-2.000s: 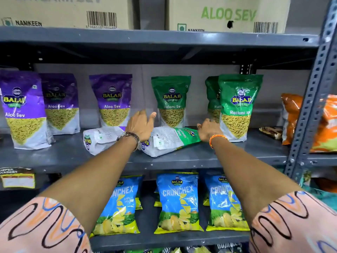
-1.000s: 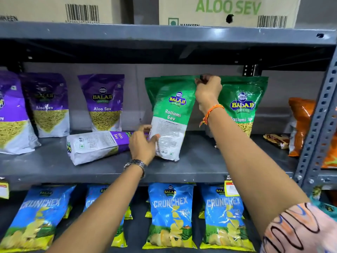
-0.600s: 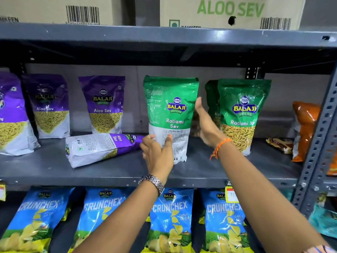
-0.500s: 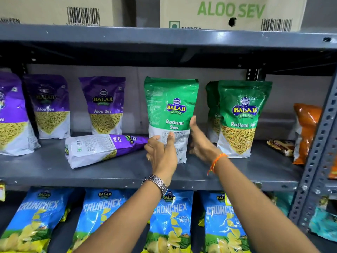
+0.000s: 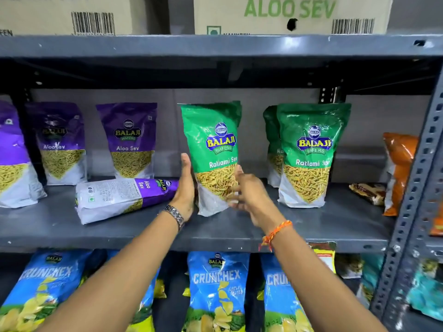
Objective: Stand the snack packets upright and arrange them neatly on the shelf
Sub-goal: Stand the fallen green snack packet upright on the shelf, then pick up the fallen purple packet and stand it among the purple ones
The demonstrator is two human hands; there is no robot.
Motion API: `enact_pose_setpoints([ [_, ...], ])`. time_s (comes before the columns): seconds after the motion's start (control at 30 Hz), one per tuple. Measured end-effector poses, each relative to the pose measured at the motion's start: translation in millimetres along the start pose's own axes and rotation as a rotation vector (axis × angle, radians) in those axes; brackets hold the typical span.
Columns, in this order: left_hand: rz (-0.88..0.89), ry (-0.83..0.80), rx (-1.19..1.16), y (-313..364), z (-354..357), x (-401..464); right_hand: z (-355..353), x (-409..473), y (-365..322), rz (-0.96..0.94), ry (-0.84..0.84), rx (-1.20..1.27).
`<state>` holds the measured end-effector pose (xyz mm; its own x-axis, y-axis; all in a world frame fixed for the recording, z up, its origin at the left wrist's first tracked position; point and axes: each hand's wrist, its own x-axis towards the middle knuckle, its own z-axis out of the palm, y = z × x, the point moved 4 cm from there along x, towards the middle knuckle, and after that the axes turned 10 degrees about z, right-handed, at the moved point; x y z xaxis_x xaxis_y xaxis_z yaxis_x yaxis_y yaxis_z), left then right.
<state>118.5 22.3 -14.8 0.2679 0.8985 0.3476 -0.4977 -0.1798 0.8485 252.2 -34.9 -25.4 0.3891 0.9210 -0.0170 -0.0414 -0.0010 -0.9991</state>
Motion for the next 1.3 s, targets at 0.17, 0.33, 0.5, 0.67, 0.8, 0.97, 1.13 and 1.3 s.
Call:
enact_pose_setpoints([
  [0.17, 0.115, 0.106, 0.435, -16.1, -22.4, -1.3, -29.1, 55.6, -10.5, -0.010, -0.035, -0.223],
  [0.33, 0.157, 0.111, 0.755, -36.1, -25.2, 3.8, -13.2, 71.9, 1.8, 0.028, -0.469, -0.211],
  [0.5, 0.101, -0.054, 0.720, -39.2, -38.1, 29.3, -15.0, 80.5, 18.5, -0.059, -0.205, -0.216],
  [0.67, 0.102, -0.143, 0.707, -33.1, -44.6, 35.8, -12.3, 76.7, 25.2, -0.130, 0.101, -0.399],
  [0.8, 0.073, -0.133, 0.827, -26.6, -53.2, 35.2, -8.7, 65.2, 15.8, -0.069, 0.082, -0.492],
  [0.97, 0.278, 0.081, 1.074, 48.6, -78.6, 32.0, 3.2, -25.2, -8.3, -0.509, 0.679, -0.458],
  [1.13, 0.190, 0.120, 1.468, 125.2, -154.8, 45.6, 131.2, -26.4, 19.7, -0.152, 0.064, -0.184],
  [1.3, -0.068, 0.129, 1.607, 148.7, -251.8, 54.2, 206.7, 14.4, 29.1, 0.201, -0.009, 0.208],
])
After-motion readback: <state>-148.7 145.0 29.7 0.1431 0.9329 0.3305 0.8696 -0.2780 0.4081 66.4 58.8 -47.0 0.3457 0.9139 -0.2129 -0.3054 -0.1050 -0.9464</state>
